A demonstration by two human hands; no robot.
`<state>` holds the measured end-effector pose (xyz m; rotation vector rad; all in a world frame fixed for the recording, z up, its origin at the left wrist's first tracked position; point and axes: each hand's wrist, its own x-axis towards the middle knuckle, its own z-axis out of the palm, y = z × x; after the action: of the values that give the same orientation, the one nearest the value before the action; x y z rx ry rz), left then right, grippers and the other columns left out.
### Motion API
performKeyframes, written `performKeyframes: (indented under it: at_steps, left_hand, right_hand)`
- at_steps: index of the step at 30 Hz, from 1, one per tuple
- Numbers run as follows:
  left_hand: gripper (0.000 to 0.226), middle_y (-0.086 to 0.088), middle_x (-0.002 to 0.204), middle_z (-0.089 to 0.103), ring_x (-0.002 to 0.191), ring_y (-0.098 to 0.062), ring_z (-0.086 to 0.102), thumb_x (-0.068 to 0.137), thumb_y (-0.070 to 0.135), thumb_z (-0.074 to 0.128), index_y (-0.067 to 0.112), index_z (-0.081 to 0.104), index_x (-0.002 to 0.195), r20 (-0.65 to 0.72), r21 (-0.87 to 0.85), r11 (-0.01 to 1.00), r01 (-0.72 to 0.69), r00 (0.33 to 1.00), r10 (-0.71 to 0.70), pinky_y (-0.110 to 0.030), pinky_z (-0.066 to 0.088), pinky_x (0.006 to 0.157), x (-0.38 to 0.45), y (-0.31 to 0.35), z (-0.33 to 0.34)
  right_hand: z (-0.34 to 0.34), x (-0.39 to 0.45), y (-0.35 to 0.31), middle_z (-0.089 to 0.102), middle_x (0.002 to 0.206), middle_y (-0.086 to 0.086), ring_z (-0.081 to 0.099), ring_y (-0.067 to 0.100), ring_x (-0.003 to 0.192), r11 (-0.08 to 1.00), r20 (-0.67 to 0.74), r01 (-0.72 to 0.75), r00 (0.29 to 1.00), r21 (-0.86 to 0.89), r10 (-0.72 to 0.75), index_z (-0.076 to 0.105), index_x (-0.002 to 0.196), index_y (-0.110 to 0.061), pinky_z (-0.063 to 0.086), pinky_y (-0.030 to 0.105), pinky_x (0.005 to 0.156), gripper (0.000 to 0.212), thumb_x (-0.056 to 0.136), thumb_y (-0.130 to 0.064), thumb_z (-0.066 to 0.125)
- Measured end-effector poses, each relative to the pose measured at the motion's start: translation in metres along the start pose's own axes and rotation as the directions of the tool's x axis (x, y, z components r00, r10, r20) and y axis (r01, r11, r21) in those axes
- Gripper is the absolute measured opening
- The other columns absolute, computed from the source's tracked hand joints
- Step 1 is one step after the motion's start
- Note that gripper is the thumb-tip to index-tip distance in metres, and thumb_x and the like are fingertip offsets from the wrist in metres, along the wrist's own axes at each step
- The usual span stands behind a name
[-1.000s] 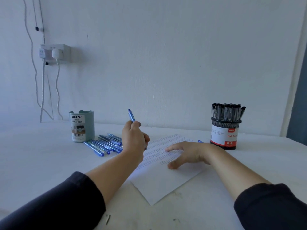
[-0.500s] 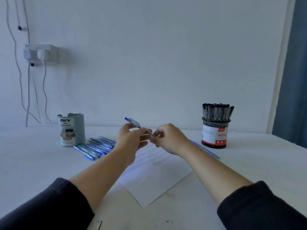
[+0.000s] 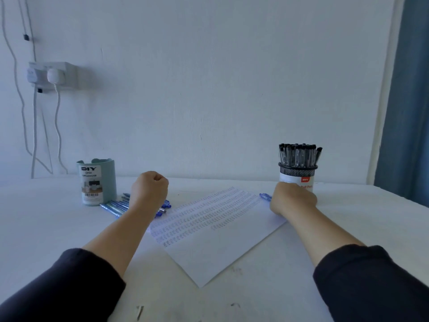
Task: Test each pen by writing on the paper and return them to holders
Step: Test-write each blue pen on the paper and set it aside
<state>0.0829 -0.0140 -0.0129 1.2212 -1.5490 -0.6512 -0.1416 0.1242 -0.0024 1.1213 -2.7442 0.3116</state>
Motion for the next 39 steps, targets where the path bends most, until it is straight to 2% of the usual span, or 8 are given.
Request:
performKeyframes:
  at_steps: [5,8,13,16,20,29,34,39]
  left_hand:
    - [0.017,-0.012,0.065,0.054,0.058,-0.021,0.041,0.081,0.002,0.045,0.001,0.061,0.076,-0.1,0.037,0.999,0.018,0.995,-0.014,-0.031,0.035,0.057,0.016,-0.013,-0.013]
    - [0.02,-0.007,0.062,0.057,0.055,-0.023,0.046,0.082,0.0,0.045,0.006,0.064,0.075,-0.17,0.144,0.989,0.008,0.985,0.017,-0.029,0.042,0.056,0.021,-0.015,-0.029]
    - [0.034,-0.003,0.09,0.067,0.083,-0.029,0.063,0.083,0.002,0.043,0.027,0.065,0.081,0.075,0.422,0.903,-0.074,0.996,0.046,-0.043,0.056,0.08,0.027,-0.025,-0.034]
    - [0.041,0.003,0.108,0.064,0.102,-0.022,0.058,0.084,0.0,0.041,0.031,0.065,0.096,0.246,0.583,0.787,-0.204,0.967,0.069,-0.044,0.049,0.091,0.026,-0.027,-0.028]
    - [0.047,0.002,0.115,0.062,0.108,-0.02,0.052,0.083,-0.005,0.043,0.031,0.065,0.103,0.26,0.719,0.662,-0.209,0.965,0.022,-0.042,0.046,0.094,0.024,-0.03,-0.026]
    - [0.022,-0.001,0.122,0.052,0.108,-0.021,0.049,0.092,0.005,0.057,0.026,0.051,0.086,0.33,0.542,0.714,-0.443,0.894,0.303,-0.041,0.043,0.094,0.025,-0.031,-0.034]
    - [0.012,-0.008,0.085,0.062,0.074,-0.032,0.056,0.1,0.011,0.042,0.011,0.051,0.108,0.139,0.431,0.705,-0.563,0.814,0.564,-0.039,0.043,0.069,0.015,-0.012,-0.027]
    - [0.018,-0.002,0.083,0.056,0.072,-0.023,0.052,0.095,0.027,0.054,0.02,0.066,0.107,0.0,0.505,0.641,-0.578,0.742,0.67,-0.033,0.024,0.075,0.004,-0.002,-0.023]
  right_hand:
    - [0.004,0.003,0.0,0.058,0.115,0.004,0.057,0.025,0.104,1.0,-0.025,0.007,1.0,-0.013,-0.007,0.055,0.117,-0.015,0.04,0.029,0.072,0.027,0.092,-0.022,0.048]
    - [0.005,0.001,-0.011,0.057,0.121,0.001,0.052,0.024,0.112,0.979,-0.024,0.206,0.978,0.004,-0.206,0.054,0.116,-0.019,0.038,0.03,0.081,0.03,0.09,-0.033,0.052]
    - [0.01,-0.017,-0.039,0.035,0.148,-0.001,0.031,0.021,0.137,0.851,0.291,0.436,0.807,0.294,-0.514,0.038,0.138,-0.039,0.026,0.038,0.111,0.067,0.078,-0.057,0.061]
    - [0.015,-0.02,-0.045,0.031,0.151,-0.003,0.029,0.02,0.139,0.823,0.303,0.482,0.77,0.303,-0.562,0.037,0.141,-0.037,0.023,0.04,0.114,0.068,0.08,-0.058,0.059]
    - [0.019,-0.014,-0.043,0.033,0.15,-0.005,0.031,0.019,0.138,0.808,0.324,0.451,0.753,0.379,-0.572,0.04,0.139,-0.038,0.025,0.039,0.113,0.069,0.077,-0.06,0.062]
    - [0.021,-0.01,-0.037,0.024,0.155,-0.005,0.022,0.016,0.142,0.806,0.414,0.346,0.721,0.48,-0.556,0.028,0.147,-0.033,0.019,0.036,0.115,0.096,0.062,-0.053,0.068]
    - [0.02,-0.009,-0.039,0.023,0.155,-0.004,0.02,0.017,0.142,0.806,0.413,0.368,0.715,0.464,-0.564,0.029,0.147,-0.03,0.019,0.033,0.113,0.077,0.08,-0.043,0.065]
    - [0.019,-0.011,-0.039,0.026,0.153,-0.002,0.024,0.017,0.14,0.809,0.404,0.379,0.721,0.45,-0.563,0.032,0.145,-0.027,0.021,0.036,0.114,0.076,0.08,-0.045,0.065]
